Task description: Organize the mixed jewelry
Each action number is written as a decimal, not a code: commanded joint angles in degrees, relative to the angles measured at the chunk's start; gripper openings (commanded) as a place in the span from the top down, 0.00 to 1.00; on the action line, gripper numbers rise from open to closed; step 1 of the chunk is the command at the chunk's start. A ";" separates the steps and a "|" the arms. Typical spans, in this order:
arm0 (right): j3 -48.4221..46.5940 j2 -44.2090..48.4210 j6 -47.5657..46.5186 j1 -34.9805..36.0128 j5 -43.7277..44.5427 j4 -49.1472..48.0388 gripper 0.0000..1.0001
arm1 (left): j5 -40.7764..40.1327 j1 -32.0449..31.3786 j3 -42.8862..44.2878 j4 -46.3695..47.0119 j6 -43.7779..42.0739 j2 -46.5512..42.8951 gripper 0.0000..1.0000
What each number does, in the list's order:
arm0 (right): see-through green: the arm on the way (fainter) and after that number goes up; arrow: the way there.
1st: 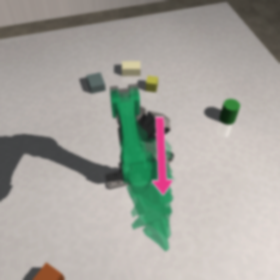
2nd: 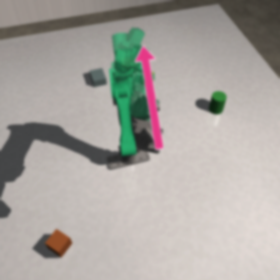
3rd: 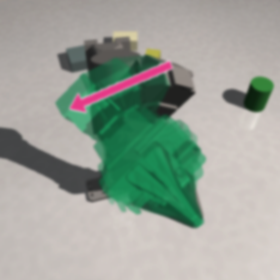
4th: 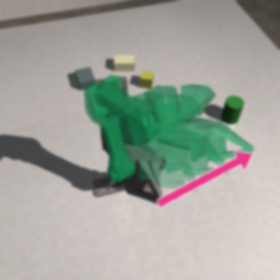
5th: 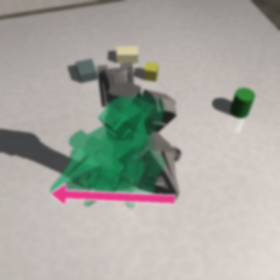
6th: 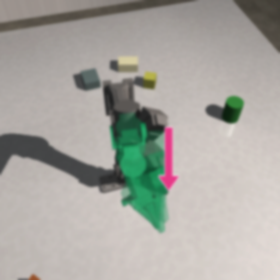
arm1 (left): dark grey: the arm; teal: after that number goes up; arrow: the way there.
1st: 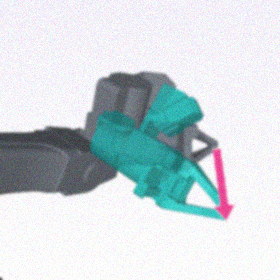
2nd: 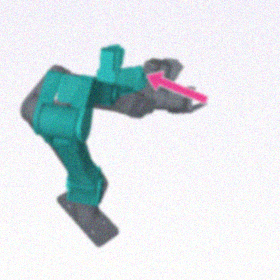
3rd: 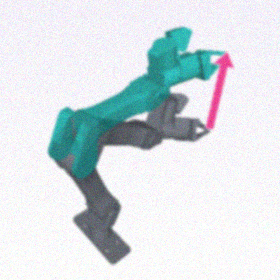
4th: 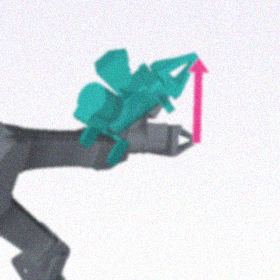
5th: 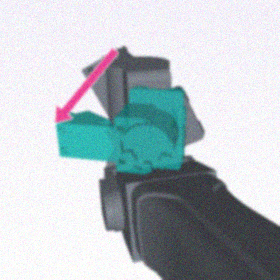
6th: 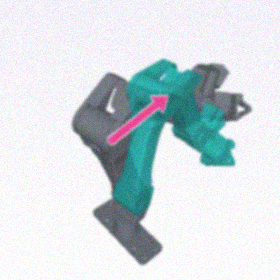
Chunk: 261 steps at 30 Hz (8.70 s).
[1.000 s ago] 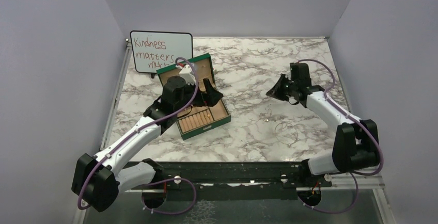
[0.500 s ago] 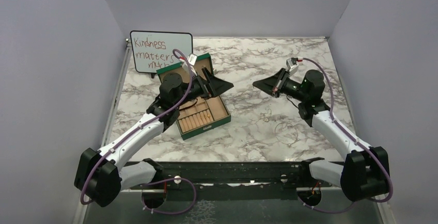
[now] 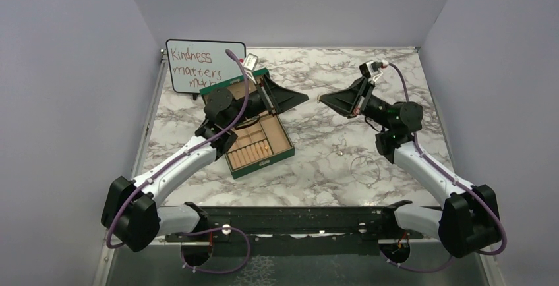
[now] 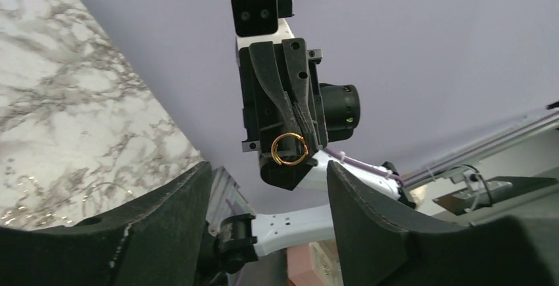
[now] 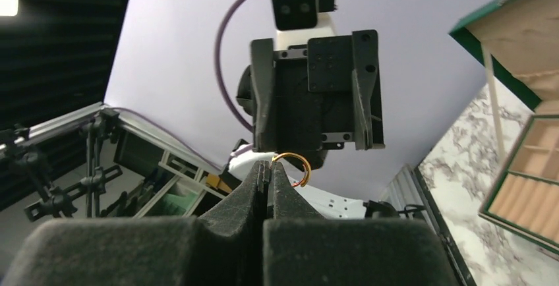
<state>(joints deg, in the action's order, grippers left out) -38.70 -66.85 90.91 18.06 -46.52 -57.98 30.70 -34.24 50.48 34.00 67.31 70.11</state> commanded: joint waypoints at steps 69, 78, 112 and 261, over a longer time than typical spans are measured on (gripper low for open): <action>-8.69 2.82 -27.48 3.79 6.71 25.56 0.61 | -3.55 -0.92 -0.56 4.48 -1.72 2.74 1.00; -8.16 2.45 -26.50 3.75 6.24 23.47 0.81 | -3.41 -0.92 -1.18 4.32 -1.57 2.76 1.00; -24.85 -17.83 -46.09 27.82 40.93 69.57 0.99 | -62.55 1.10 -4.43 -46.96 -35.53 -23.95 0.21; -31.44 -39.82 -31.34 37.27 39.16 56.05 0.99 | -69.03 1.08 -7.24 -45.34 -40.06 -30.82 0.20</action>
<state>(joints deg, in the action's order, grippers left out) -71.07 -108.16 58.52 55.88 -4.73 1.37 -38.44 -33.32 43.57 -12.12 27.14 39.33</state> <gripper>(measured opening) 0.014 0.800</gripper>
